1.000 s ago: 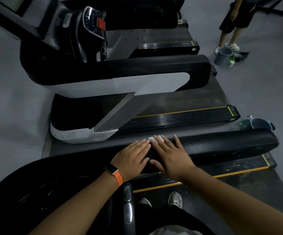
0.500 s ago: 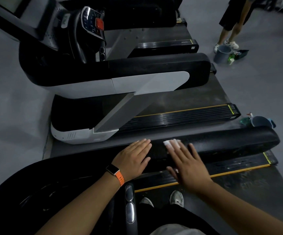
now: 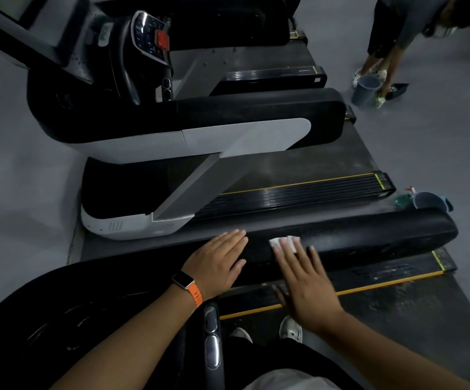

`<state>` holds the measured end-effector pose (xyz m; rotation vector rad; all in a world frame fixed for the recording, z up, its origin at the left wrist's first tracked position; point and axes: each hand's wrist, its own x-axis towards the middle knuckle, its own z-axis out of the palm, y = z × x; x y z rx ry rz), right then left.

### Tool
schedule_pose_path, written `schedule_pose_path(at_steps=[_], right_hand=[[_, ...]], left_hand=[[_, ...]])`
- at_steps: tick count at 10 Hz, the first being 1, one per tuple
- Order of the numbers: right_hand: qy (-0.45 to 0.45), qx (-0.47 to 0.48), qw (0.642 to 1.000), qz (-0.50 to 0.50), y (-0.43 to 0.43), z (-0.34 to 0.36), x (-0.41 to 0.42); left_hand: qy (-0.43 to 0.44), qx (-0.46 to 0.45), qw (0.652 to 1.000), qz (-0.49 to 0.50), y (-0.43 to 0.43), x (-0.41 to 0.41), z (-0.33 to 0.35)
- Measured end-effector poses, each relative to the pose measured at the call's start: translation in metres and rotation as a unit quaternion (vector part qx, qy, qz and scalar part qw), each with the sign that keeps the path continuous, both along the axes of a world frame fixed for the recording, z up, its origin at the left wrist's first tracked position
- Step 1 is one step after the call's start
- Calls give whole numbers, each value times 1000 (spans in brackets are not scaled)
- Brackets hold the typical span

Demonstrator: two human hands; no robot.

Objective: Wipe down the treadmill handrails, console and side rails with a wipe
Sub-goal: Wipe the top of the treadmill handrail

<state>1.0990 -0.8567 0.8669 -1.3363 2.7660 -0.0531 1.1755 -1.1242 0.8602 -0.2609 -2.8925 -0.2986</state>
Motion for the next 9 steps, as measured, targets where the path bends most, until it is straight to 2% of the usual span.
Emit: schedule_pose_path(at_steps=[1, 2, 3, 4, 5, 6, 7, 8, 9], right_hand=[[14, 2, 996, 88, -21, -4, 17], [30, 18, 996, 77, 2, -9, 4], [38, 22, 999, 3, 46, -11, -16], [38, 24, 999, -11, 55, -10, -19], [5, 22, 999, -26, 19, -9, -7], [-13, 23, 1000, 14, -2, -3, -9], [-8, 9, 1000, 16, 12, -1, -26], [-28, 4, 999, -44, 16, 1, -28], [-59, -7, 996, -62, -16, 5, -11]], left_hand=[[-2, 1, 1000, 2, 0, 0, 1], [-2, 6, 1000, 0, 0, 1, 0], [-1, 5, 1000, 2, 0, 1, -2], [-1, 3, 1000, -2, 0, 0, -2], [-2, -1, 1000, -1, 0, 0, 0], [-3, 4, 1000, 1, 0, 2, 0], [-4, 6, 1000, 0, 0, 2, 1], [-3, -1, 1000, 0, 0, 1, 1], [-1, -5, 1000, 1, 0, 0, 0]])
